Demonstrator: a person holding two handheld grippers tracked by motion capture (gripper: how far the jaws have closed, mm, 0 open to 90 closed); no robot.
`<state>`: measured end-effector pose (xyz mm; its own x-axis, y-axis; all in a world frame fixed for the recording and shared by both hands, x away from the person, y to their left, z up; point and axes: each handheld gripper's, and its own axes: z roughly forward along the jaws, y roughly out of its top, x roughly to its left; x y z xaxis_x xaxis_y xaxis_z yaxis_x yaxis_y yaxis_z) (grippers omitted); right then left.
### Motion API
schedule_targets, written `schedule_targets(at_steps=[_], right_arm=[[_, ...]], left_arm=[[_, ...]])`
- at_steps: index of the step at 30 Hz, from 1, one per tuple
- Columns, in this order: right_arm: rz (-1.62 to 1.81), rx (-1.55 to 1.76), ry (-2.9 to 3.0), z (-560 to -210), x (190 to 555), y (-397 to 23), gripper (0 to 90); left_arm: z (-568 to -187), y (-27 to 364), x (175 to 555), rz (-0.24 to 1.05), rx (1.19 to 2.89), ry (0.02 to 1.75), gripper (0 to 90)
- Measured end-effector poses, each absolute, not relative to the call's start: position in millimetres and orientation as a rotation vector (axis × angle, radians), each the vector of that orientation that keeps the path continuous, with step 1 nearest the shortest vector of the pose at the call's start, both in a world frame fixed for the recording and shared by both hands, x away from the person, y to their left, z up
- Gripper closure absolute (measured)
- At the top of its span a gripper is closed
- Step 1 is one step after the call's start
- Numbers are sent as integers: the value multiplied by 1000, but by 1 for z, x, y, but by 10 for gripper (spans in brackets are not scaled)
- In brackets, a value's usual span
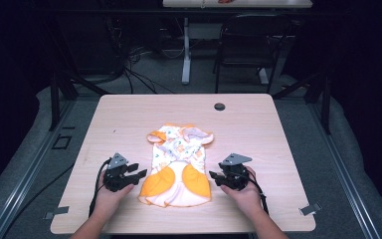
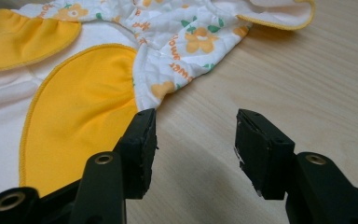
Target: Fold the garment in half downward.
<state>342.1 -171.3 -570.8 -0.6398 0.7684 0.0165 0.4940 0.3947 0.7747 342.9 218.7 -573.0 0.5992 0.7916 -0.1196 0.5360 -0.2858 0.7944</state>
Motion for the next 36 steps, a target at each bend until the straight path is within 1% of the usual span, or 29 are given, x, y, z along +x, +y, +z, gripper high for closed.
schedule_targets(at_steps=[2,3,5,6,7,8,14,15,16,18,19,20,23,26,31,36], right_arm=[[1112,1107,2309,-571,343,-171,485],[1112,1104,2314,-571,344,-170,505],[1138,1101,2318,-570,345,-166,575],[1138,1101,2318,-570,345,-166,575],[1166,1097,2332,-569,346,-162,604],[1167,1096,2346,-569,346,-158,613],[1131,986,2397,-568,342,-137,649],[1125,981,2396,-568,342,-134,670],[1115,973,2402,-568,342,-132,710],[1080,956,2423,-569,343,-128,772],[1075,954,2428,-569,344,-127,785],[1063,943,2441,-570,345,-126,806],[1035,933,2458,-574,346,-124,827],[1019,913,2477,-578,345,-123,861],[1034,926,2503,-578,342,-125,876],[1043,927,2548,-577,335,-126,889]], left_arm=[[-573,218,343,381,1976,1047,525],[-572,216,343,382,1973,1039,526],[-571,215,342,361,1978,1030,536],[-571,215,342,361,1978,1030,553],[-571,213,341,346,1992,1019,573],[-570,212,340,337,1999,1006,589],[-574,200,337,307,2032,966,665],[-574,197,338,315,2044,955,672],[-575,194,338,323,2052,949,684],[-577,189,338,344,2069,937,733],[-578,188,339,354,2084,929,755],[-578,187,339,347,2081,933,797],[-578,186,339,351,2101,923,862],[-580,183,338,369,2143,906,877],[-577,179,330,397,2199,861,877],[-576,179,321,376,2228,832,877]])
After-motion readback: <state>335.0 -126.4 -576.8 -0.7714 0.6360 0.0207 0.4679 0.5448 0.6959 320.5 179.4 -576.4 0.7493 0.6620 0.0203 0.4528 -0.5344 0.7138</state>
